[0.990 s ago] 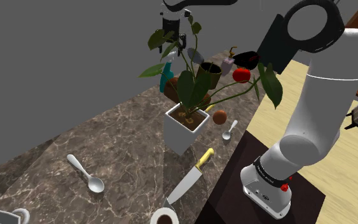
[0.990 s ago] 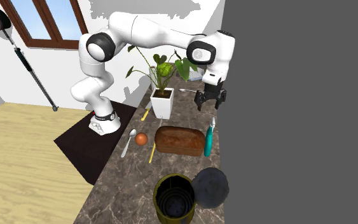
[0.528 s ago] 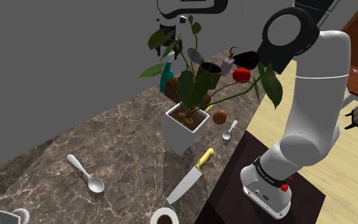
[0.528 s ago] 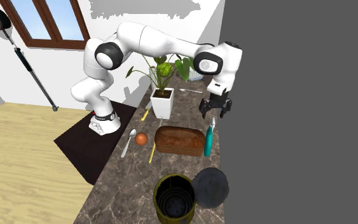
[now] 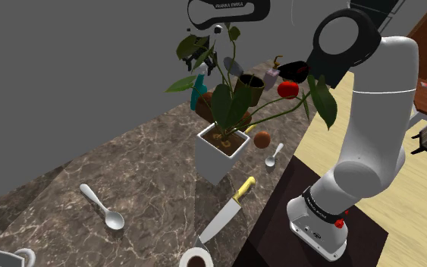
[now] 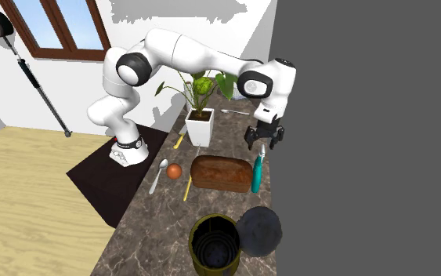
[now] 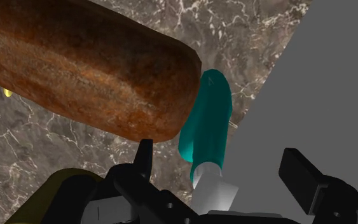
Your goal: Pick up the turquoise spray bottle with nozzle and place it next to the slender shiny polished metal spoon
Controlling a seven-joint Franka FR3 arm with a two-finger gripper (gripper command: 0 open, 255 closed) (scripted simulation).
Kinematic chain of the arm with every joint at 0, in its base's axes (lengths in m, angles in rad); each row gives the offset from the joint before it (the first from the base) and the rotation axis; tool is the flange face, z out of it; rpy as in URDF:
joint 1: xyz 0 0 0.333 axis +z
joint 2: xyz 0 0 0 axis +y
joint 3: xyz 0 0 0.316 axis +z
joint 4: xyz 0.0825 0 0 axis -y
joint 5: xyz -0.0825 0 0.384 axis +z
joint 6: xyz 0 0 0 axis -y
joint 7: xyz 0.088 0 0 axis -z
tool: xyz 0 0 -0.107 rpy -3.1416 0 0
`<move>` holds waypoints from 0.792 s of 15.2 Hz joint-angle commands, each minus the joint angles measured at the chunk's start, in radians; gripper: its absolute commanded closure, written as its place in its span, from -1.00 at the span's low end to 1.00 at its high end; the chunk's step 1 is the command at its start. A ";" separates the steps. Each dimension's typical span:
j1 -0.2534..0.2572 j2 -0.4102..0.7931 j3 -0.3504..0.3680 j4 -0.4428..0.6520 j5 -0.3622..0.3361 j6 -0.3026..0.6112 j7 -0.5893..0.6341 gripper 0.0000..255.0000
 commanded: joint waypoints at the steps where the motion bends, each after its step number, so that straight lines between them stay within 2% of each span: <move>1: 0.000 0.000 0.000 0.000 0.000 0.000 0.000 -1.00; 2: 0.000 0.000 0.000 0.000 0.000 0.000 0.000 -1.00; 3: 0.000 0.000 0.000 0.000 0.000 0.000 0.000 1.00; 12: 0.000 0.000 0.000 0.000 0.000 0.000 0.000 1.00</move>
